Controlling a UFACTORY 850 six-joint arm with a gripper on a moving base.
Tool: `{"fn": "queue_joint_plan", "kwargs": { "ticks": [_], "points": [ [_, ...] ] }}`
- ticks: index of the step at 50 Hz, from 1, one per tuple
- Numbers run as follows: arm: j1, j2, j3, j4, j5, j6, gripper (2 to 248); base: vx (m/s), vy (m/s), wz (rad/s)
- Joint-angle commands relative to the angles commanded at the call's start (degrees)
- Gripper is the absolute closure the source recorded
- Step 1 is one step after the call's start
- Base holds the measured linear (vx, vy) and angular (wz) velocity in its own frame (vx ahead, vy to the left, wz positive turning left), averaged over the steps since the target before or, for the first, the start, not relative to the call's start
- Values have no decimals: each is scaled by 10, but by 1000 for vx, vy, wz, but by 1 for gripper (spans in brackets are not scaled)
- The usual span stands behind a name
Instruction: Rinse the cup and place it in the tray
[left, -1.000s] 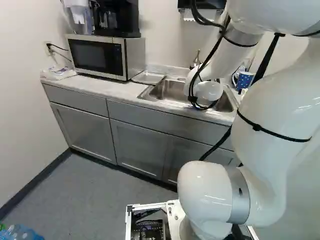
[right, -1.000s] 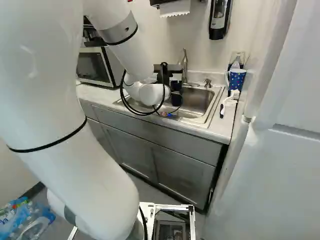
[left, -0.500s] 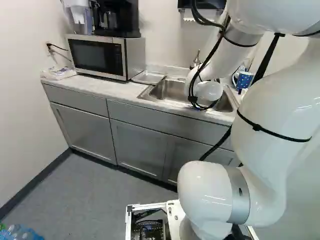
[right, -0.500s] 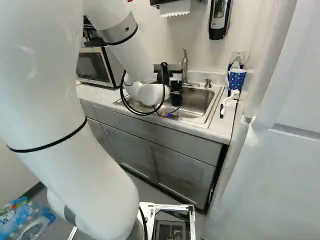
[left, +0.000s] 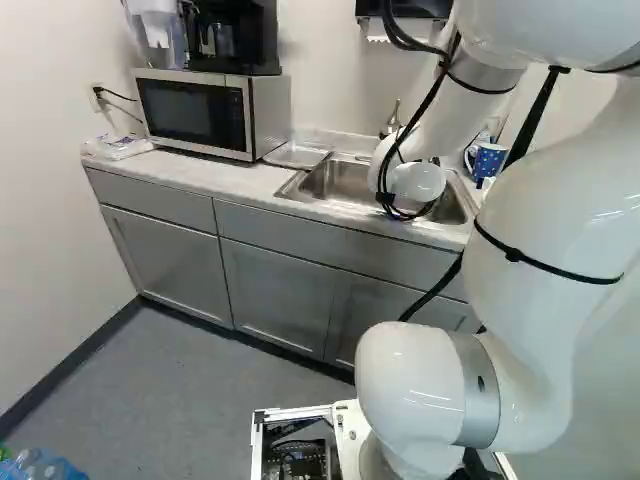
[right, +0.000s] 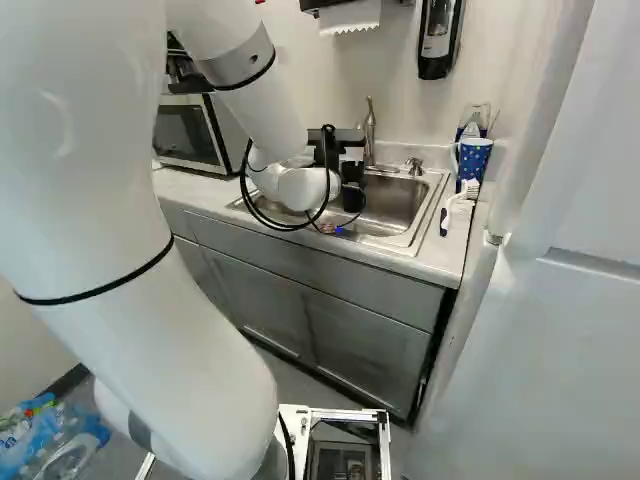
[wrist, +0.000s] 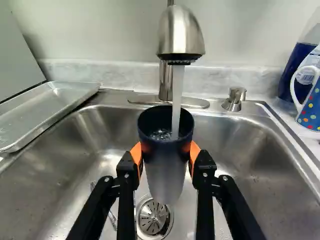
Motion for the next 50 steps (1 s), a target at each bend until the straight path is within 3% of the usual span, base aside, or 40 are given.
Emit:
{"fn": "queue_joint_plan", "kwargs": {
  "ticks": [50],
  "points": [
    [0, 0, 0, 0, 0, 0, 139, 0, 0, 0]
  ]
}}
